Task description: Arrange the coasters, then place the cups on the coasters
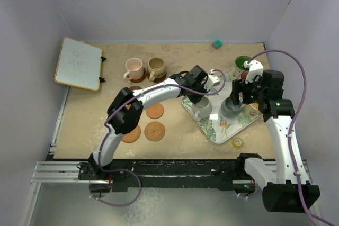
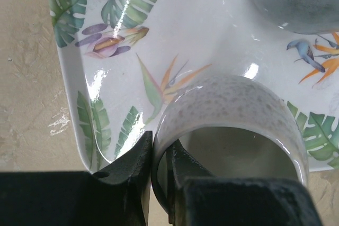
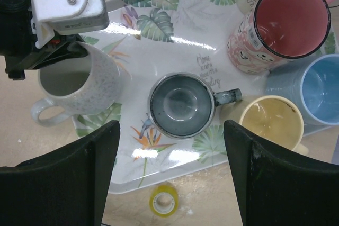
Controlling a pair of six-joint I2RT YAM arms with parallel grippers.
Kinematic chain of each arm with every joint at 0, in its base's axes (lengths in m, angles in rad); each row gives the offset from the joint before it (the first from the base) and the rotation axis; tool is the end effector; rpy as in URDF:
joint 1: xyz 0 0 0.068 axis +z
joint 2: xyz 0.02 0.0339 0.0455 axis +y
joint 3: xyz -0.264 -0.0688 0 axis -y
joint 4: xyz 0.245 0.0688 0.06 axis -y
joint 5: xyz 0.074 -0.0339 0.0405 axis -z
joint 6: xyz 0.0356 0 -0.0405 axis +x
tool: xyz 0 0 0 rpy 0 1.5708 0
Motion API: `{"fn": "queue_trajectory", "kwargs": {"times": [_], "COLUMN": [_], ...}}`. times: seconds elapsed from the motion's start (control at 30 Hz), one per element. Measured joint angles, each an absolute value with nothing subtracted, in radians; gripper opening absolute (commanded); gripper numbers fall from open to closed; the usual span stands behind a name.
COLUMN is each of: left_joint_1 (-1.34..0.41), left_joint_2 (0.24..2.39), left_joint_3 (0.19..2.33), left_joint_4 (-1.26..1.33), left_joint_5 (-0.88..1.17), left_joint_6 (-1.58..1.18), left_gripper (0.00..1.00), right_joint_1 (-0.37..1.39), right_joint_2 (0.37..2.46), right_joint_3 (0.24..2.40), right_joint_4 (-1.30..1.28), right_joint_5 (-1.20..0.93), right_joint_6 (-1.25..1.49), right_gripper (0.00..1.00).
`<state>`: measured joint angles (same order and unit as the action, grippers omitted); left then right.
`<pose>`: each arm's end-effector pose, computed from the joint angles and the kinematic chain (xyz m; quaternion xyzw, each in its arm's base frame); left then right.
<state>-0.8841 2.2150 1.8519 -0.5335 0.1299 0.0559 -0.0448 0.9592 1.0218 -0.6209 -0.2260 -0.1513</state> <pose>0.3116 -0.3874 0.2083 0.4456 0.8299 -0.1889 0.2775 0.2015 -0.0010 0.3473 -0.1009 0.8649 0.0510 0.4891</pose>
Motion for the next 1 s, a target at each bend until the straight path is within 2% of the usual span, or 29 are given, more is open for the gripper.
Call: {"fn": "queue_trajectory", "kwargs": {"times": [0.57, 1.0], "left_joint_1": [-0.859, -0.653], "left_joint_2": [1.977, 1.707], "left_joint_3": [1.683, 1.505], "left_joint_4": [-0.521, -0.717], "left_joint_5": [0.169, 0.211], "left_joint_6": [0.315, 0.588], "left_gripper": [0.03, 0.03], "right_joint_1": [-0.075, -0.080], "right_joint_2": [0.933, 0.952], "right_joint_3": [1.012, 1.011], "right_joint_4": [-0.613, -0.612], "right_joint_5": [-0.226, -0.226], "right_joint_6": [-0.151, -0.152], "right_gripper": [0.81, 0.82]}}
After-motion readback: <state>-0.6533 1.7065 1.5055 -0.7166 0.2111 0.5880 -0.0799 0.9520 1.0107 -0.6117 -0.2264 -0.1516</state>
